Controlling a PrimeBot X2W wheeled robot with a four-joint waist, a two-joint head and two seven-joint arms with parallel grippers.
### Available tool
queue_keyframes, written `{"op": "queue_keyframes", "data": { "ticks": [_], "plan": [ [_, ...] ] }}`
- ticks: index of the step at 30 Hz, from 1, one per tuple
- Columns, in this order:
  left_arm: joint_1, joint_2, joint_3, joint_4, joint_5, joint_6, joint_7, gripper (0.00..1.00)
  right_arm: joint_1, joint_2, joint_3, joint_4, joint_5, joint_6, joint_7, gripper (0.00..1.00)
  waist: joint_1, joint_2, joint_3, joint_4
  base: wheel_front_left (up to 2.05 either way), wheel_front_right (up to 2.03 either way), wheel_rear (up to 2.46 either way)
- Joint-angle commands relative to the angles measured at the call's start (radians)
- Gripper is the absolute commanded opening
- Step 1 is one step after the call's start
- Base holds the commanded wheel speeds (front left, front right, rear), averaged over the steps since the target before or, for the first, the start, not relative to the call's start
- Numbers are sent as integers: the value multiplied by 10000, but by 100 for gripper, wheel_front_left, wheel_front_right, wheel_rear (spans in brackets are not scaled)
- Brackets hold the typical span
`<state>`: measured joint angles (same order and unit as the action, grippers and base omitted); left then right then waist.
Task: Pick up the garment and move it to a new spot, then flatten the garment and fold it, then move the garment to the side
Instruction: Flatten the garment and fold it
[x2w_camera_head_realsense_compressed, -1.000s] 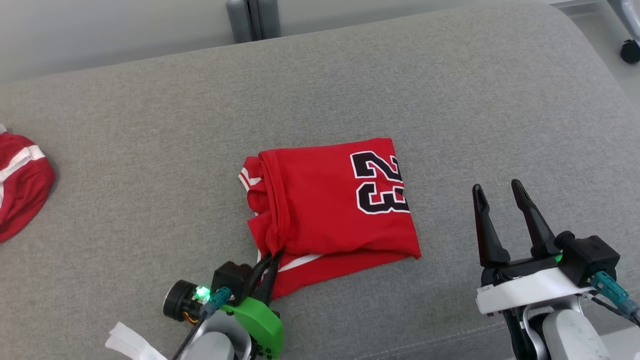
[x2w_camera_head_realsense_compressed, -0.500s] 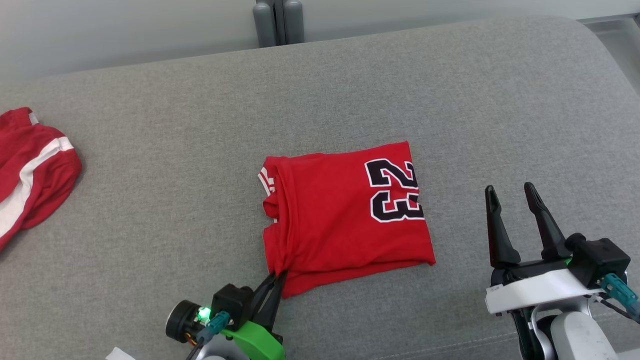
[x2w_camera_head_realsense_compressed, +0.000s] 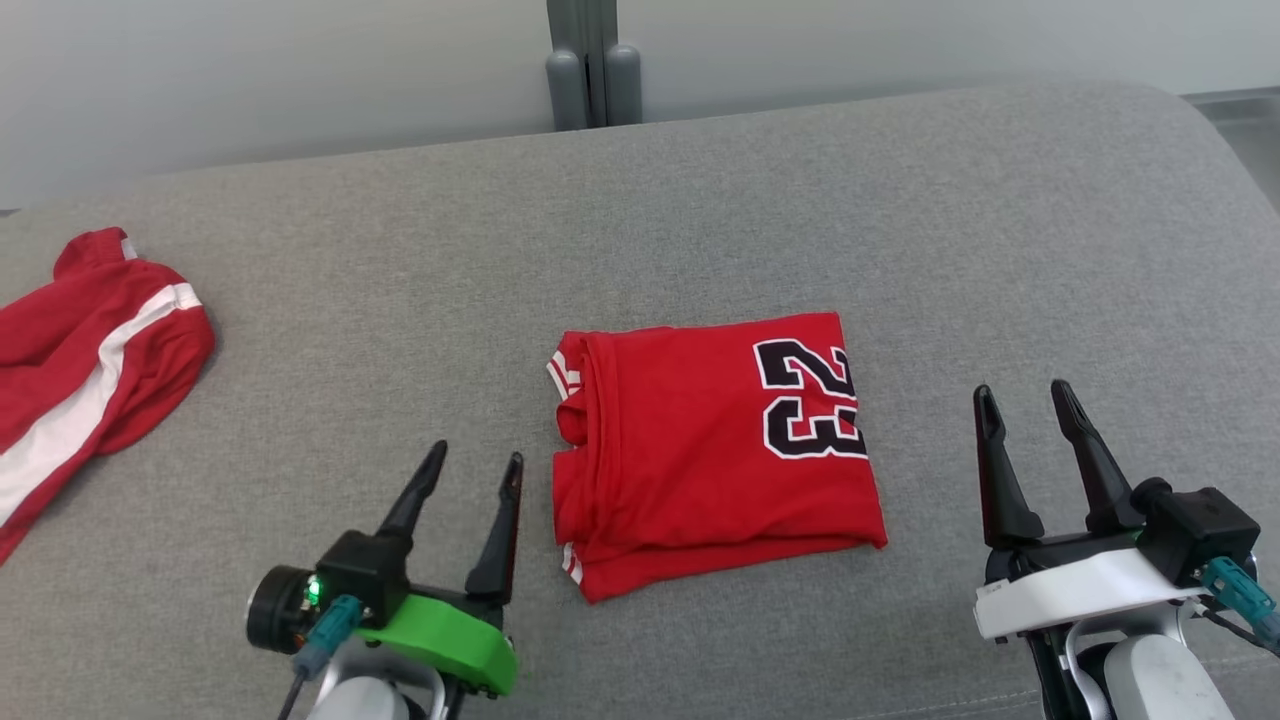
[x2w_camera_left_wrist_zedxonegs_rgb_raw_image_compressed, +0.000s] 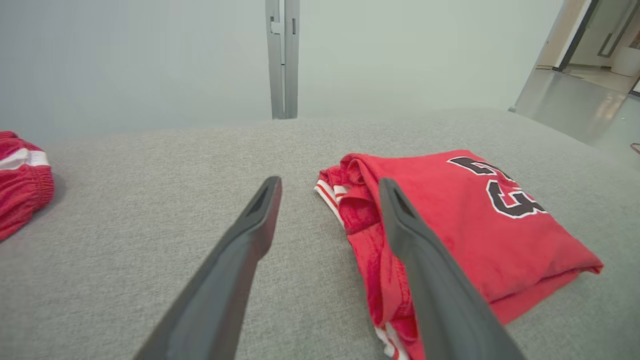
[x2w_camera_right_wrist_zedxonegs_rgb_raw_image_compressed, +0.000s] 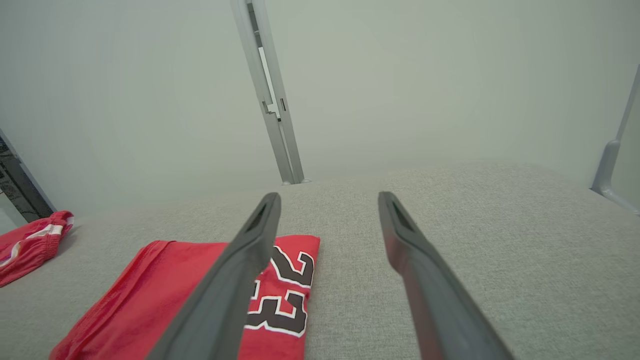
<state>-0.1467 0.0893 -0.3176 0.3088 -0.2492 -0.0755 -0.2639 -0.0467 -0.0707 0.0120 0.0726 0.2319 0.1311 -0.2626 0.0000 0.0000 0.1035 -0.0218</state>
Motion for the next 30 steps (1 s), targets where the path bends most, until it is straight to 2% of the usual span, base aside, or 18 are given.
{"op": "queue_keyframes", "data": {
  "ticks": [1,13,19,26,30],
  "plan": [
    [232,154,241,-178,55,92,-1,100,126,-18,-1,33,-71,-9,-28,100,0,0,-282,216,0,0,0],
    [1183,730,2261,-1187,228,507,-2,100,508,-344,110,204,-216,-9,76,100,0,0,-1019,493,0,0,0],
    [1699,835,2879,-1361,62,504,-2,100,761,-454,102,59,-200,-9,270,100,0,0,-1141,491,0,0,0],
    [2206,802,2947,-1268,-272,136,20,100,1240,-311,50,-168,-109,-9,486,100,0,0,-1356,689,0,0,0],
    [2178,825,2798,-1277,-199,140,122,100,1302,-228,19,-334,-168,-9,621,100,0,0,-1406,775,0,0,0]
  ]
}}
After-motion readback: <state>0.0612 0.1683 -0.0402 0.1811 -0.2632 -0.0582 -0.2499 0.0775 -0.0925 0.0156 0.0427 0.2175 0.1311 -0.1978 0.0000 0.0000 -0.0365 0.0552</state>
